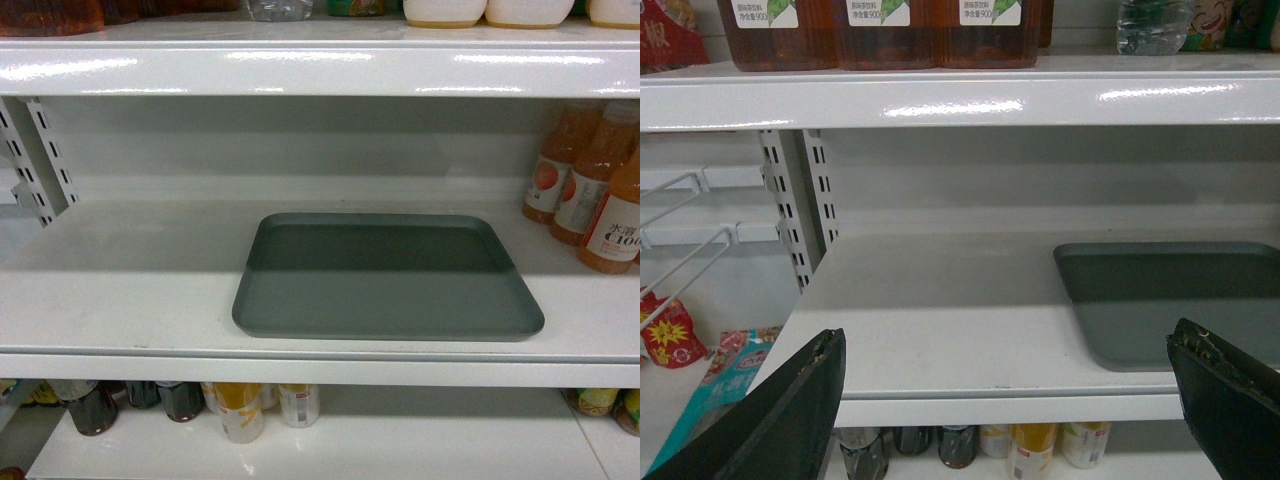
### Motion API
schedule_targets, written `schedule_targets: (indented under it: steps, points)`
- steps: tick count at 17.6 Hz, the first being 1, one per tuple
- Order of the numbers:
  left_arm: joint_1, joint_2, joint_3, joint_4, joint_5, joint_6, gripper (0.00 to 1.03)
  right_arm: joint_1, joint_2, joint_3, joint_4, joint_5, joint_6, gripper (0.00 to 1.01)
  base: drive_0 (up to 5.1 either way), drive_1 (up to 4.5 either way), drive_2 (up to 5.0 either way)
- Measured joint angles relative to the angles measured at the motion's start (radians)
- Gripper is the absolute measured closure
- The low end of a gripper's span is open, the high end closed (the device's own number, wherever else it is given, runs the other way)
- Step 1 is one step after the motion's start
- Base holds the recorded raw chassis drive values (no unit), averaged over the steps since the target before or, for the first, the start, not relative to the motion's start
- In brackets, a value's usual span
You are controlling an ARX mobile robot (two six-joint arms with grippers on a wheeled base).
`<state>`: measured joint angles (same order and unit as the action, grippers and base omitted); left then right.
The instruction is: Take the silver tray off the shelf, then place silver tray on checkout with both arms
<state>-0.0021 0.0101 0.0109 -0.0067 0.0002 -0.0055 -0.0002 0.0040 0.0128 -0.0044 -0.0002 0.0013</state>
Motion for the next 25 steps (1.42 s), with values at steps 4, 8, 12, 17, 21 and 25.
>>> schedule_targets:
  steps: [4, 8, 12, 17, 21, 25]
  points:
    - [0.000, 0.000, 0.000, 0.000, 0.000, 0.000, 0.05, 0.000, 0.000, 0.000, 0.000, 0.000, 0.000, 0.03, 0.0, 0.00, 0.0]
    - [0.000, 0.000, 0.000, 0.000, 0.000, 0.000, 0.05, 0.000, 0.000, 0.000, 0.000, 0.000, 0.000, 0.03, 0.0, 0.00, 0.0]
    - [0.000, 0.000, 0.000, 0.000, 0.000, 0.000, 0.05, 0.000, 0.000, 0.000, 0.000, 0.000, 0.000, 0.03, 0.0, 0.00, 0.0]
    - [0.000, 0.000, 0.000, 0.000, 0.000, 0.000, 0.05, 0.000, 0.000, 0.000, 0.000, 0.000, 0.000, 0.03, 0.0, 0.00, 0.0]
    - [0.000, 0.000, 0.000, 0.000, 0.000, 0.000, 0.05, 0.000, 0.000, 0.000, 0.000, 0.000, 0.000, 0.03, 0.0, 0.00, 0.0]
    - [0.000, 0.000, 0.000, 0.000, 0.000, 0.000, 0.05, 0.000, 0.000, 0.000, 0.000, 0.000, 0.000, 0.03, 0.0, 0.00, 0.0]
